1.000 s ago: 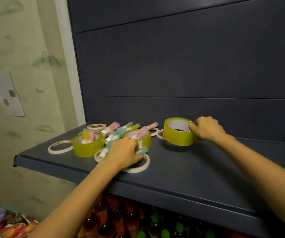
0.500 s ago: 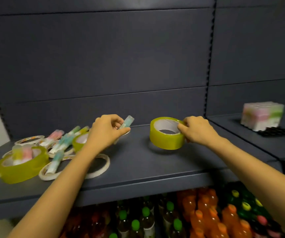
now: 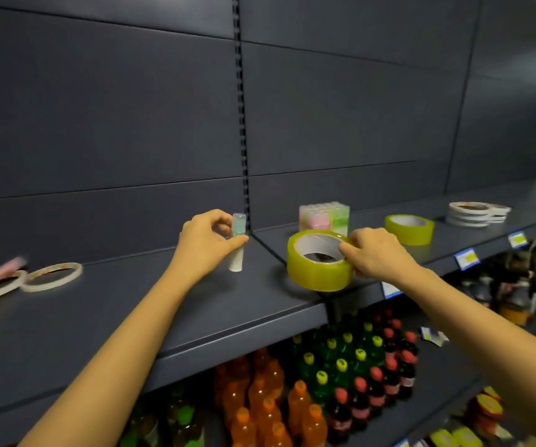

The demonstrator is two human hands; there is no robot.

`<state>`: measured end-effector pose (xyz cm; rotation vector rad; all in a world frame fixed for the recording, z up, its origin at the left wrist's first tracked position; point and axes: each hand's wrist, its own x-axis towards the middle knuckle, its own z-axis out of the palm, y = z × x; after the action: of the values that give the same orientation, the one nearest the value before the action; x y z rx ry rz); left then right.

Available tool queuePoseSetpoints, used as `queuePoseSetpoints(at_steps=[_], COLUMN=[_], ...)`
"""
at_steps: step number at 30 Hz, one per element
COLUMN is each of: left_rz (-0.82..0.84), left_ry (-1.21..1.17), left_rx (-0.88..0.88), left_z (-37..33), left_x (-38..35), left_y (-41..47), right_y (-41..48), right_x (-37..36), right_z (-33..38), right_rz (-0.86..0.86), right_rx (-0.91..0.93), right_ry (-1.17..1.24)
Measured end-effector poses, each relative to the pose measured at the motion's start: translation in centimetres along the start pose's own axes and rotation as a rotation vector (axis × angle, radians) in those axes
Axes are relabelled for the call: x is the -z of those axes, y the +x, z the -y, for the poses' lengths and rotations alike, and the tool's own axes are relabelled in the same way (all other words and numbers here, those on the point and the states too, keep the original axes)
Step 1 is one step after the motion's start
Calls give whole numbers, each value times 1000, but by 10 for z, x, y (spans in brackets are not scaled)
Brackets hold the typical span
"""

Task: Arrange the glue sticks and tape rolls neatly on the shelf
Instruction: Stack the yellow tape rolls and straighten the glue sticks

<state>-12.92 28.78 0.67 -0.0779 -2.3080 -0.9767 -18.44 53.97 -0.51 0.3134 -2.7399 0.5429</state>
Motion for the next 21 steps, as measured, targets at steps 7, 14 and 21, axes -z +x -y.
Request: queuePoseSetpoints(at_steps=[7, 14, 21], left_rz=[11, -51, -56], left_ry=[-69, 1, 139], left_rx=[-8, -33, 31], left_z=[-46, -70, -83], left_x=[-94, -151, -188], left_y=[20, 47, 71], right_y=[22, 39, 68], right_x=[19, 30, 29], right_z=[-94, -150, -183], right_rz=[18, 46, 54], right_rx=[-9, -4, 4], right_ry=[-14, -16, 25])
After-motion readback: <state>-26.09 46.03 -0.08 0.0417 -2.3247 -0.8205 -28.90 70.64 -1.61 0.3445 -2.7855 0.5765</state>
